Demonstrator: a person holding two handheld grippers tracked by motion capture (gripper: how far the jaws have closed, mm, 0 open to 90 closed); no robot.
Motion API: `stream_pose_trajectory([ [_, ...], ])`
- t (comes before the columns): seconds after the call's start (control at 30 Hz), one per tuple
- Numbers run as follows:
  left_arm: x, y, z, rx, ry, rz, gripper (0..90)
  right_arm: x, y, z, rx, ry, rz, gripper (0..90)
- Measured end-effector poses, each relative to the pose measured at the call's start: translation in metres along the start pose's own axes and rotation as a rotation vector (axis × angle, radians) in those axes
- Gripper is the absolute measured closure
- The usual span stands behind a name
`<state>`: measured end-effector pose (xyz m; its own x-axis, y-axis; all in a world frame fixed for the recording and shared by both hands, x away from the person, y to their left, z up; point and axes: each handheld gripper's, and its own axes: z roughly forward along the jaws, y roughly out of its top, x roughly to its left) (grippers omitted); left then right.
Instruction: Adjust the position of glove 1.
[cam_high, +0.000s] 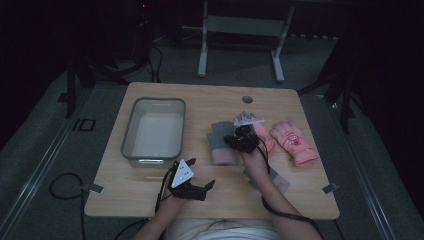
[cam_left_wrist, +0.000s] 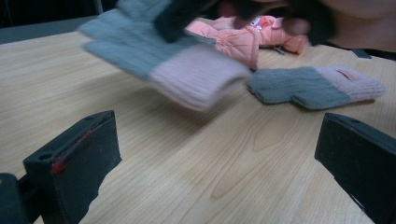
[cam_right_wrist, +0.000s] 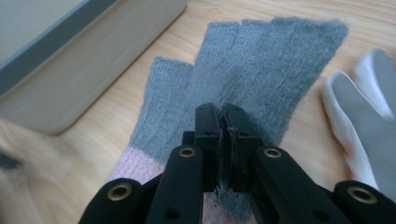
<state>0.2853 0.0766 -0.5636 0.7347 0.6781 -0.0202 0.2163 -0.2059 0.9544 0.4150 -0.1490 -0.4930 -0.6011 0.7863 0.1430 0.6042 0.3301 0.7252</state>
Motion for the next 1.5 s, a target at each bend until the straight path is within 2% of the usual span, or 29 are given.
stream_pose_trajectory([
  [0.13,0.0,0.0,0.0,-0.001,-0.004,-0.003,0.0,0.01,-0.022,-0.015,-0.018,-0.055,0.025,85.4],
  [0.27,0.0,0.0,0.0,-0.001,-0.006,-0.004,0.0,0.021,-0.043,-0.021,-0.009,-0.046,0.033,85.3],
  [0.3,0.0,0.0,0.0,-0.002,-0.006,-0.005,0.0,0.023,-0.048,-0.022,-0.01,-0.045,0.05,85.3],
  [0.33,0.0,0.0,0.0,-0.001,-0.007,-0.008,0.0,0.024,-0.053,-0.022,-0.006,-0.024,0.073,85.3],
  [0.4,0.001,0.0,0.0,-0.001,-0.007,-0.008,0.0,0.028,-0.063,-0.017,0.013,-0.027,0.073,85.3],
  [0.43,0.0,0.0,0.0,-0.001,-0.007,-0.007,0.0,0.028,-0.063,-0.017,0.013,-0.027,0.073,85.3],
  [0.57,0.0,0.0,0.0,-0.001,-0.008,-0.002,0.0,0.023,-0.076,-0.008,0.034,-0.033,0.123,85.1],
  [0.67,0.0,0.0,0.0,-0.001,-0.008,-0.005,0.0,0.019,-0.082,-0.001,0.054,-0.026,0.131,83.3],
  [0.8,0.0,0.0,0.0,0.0,-0.006,-0.005,0.0,0.017,-0.081,-0.003,0.05,-0.02,0.121,77.7],
  [0.87,0.0,0.0,0.0,0.001,-0.006,-0.003,0.0,0.015,-0.079,-0.011,0.037,-0.019,0.107,76.5],
  [0.97,0.0,0.0,0.0,0.001,-0.006,-0.002,0.0,0.007,-0.071,-0.031,0.005,-0.021,0.07,72.5],
  [1.03,0.0,0.0,0.0,0.0,-0.008,-0.004,0.0,-0.001,-0.064,-0.045,-0.004,-0.003,0.049,70.5],
  [1.1,0.0,0.0,0.0,-0.001,-0.009,-0.005,0.0,-0.007,-0.06,-0.057,-0.015,-0.02,-0.018,69.7],
  [1.13,0.0,0.0,0.0,-0.002,-0.008,-0.005,0.0,-0.011,-0.059,-0.063,-0.011,-0.026,-0.056,69.6],
  [1.2,0.0,0.0,0.0,-0.001,-0.005,-0.002,0.0,-0.021,-0.061,-0.072,-0.001,-0.028,-0.103,70.2],
  [1.23,0.0,0.0,0.0,-0.001,-0.005,-0.002,0.0,-0.021,-0.061,-0.072,-0.001,-0.028,-0.103,70.2],
  [1.27,0.0,0.0,0.0,-0.002,-0.005,-0.002,0.0,-0.027,-0.063,-0.077,0.004,-0.024,-0.122,70.9],
  [1.3,0.0,0.0,0.0,-0.001,-0.006,-0.001,0.0,-0.039,-0.069,-0.082,0.026,-0.022,-0.14,71.0],
  [1.4,0.0,0.0,0.0,-0.001,-0.005,-0.003,0.0,-0.059,-0.084,-0.086,0.079,-0.004,-0.12,70.5],
  [1.5,0.0,0.0,0.0,-0.002,-0.005,-0.005,0.0,-0.071,-0.099,-0.088,0.115,0.012,-0.123,70.6],
])
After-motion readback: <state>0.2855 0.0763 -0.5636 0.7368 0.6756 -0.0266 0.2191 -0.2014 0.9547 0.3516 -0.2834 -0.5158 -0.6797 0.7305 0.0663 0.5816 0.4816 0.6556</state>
